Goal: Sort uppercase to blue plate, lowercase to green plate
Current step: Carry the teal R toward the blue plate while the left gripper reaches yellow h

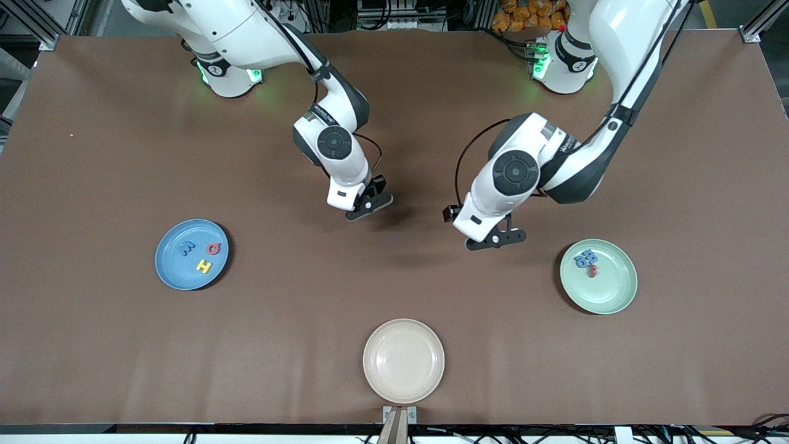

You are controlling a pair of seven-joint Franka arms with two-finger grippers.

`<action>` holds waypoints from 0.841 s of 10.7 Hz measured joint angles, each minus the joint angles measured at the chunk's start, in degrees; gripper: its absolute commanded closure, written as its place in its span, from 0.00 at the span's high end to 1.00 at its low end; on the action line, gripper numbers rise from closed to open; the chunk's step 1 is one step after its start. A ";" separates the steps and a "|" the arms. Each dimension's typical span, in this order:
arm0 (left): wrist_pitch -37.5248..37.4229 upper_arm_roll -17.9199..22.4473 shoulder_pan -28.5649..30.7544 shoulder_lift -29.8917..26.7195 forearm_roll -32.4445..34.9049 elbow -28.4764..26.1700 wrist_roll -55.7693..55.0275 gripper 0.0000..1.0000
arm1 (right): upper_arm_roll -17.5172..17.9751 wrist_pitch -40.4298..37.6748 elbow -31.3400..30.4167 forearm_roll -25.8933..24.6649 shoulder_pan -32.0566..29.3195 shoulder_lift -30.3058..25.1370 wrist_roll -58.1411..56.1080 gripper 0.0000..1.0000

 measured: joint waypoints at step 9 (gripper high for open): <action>11.56 -5.79 -2.56 1.29 4.69 -5.60 -5.54 1.00 | -6.45 -5.48 4.19 -0.02 -12.64 0.08 -31.37 0.20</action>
